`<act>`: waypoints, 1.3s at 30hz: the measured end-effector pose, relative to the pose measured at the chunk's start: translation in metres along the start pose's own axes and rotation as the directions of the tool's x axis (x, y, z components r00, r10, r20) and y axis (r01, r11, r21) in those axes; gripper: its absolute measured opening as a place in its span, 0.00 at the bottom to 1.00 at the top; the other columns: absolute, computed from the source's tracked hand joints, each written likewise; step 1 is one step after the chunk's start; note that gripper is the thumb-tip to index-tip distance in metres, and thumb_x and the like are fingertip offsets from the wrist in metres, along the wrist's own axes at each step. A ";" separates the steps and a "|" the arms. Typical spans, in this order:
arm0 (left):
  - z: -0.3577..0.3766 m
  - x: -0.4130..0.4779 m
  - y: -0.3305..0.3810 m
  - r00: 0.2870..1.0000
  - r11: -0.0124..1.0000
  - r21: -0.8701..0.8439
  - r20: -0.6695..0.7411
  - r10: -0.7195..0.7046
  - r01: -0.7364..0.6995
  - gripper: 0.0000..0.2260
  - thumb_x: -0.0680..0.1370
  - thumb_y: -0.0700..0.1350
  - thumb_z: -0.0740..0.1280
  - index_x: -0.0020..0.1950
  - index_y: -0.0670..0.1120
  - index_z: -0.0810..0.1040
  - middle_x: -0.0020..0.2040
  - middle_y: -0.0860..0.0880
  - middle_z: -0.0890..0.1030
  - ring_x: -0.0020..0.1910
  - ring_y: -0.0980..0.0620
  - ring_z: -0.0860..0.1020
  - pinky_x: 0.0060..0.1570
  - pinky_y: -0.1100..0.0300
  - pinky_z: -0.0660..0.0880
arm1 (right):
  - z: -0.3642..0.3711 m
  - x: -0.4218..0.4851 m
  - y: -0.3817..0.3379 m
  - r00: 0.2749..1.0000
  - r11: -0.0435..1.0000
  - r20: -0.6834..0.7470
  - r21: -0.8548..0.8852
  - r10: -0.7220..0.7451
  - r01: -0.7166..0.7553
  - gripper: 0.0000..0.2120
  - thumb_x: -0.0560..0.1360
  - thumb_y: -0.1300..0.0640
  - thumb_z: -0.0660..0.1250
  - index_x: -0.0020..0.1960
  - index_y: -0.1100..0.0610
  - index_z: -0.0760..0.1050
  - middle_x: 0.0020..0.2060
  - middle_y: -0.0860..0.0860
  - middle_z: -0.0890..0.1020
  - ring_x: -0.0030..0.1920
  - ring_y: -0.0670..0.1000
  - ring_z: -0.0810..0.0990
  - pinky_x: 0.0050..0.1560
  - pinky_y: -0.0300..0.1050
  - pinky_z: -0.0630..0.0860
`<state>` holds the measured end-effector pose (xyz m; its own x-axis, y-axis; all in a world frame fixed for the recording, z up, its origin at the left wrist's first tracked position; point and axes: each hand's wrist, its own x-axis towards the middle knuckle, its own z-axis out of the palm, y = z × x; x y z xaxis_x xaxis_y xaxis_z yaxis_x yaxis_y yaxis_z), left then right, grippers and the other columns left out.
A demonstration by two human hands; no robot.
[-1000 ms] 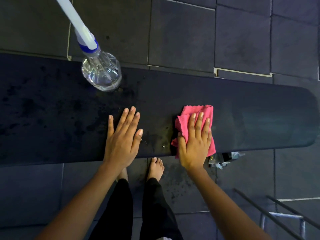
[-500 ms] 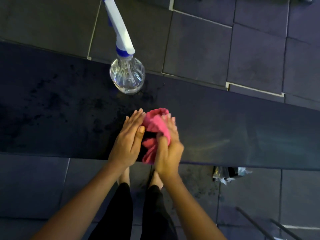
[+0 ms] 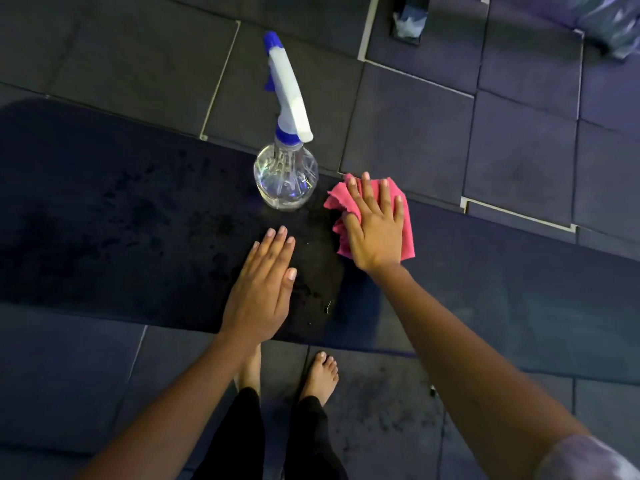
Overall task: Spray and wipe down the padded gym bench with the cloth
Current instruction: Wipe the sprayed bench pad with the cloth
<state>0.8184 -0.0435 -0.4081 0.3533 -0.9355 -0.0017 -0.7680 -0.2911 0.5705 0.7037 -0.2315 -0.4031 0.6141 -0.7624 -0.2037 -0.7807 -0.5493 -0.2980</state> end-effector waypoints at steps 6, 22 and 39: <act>0.002 -0.002 0.000 1.000 0.995 0.096 0.007 0.001 -0.001 0.22 0.82 0.47 0.52 0.74 0.40 0.64 0.76 0.43 0.61 0.77 0.47 0.57 0.75 0.50 0.55 | 0.009 -0.041 -0.011 0.987 0.986 -0.023 0.040 -0.159 0.160 0.28 0.79 0.44 0.43 0.78 0.48 0.53 0.78 0.46 0.54 0.80 0.53 0.47 0.78 0.53 0.45; 0.000 -0.005 -0.002 0.999 0.996 0.087 0.035 -0.007 0.004 0.22 0.83 0.48 0.49 0.75 0.41 0.62 0.77 0.45 0.59 0.78 0.50 0.54 0.76 0.51 0.52 | -0.022 -0.149 -0.041 0.935 0.215 0.185 0.943 0.302 -0.256 0.13 0.73 0.53 0.59 0.43 0.52 0.82 0.34 0.48 0.82 0.26 0.46 0.77 0.29 0.39 0.71; 0.002 -0.004 -0.002 1.000 0.994 0.111 0.004 0.013 -0.014 0.22 0.82 0.47 0.51 0.74 0.40 0.64 0.76 0.44 0.61 0.77 0.48 0.57 0.75 0.50 0.54 | 0.000 -0.024 -0.019 0.994 0.995 0.090 -0.085 0.064 -0.056 0.28 0.79 0.41 0.43 0.79 0.43 0.46 0.80 0.52 0.45 0.78 0.63 0.40 0.74 0.70 0.40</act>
<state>0.8169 -0.0397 -0.4108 0.3411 -0.9400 0.0027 -0.8272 -0.2988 0.4758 0.7037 -0.2030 -0.3927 0.5711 -0.7620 -0.3053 -0.8209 -0.5328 -0.2056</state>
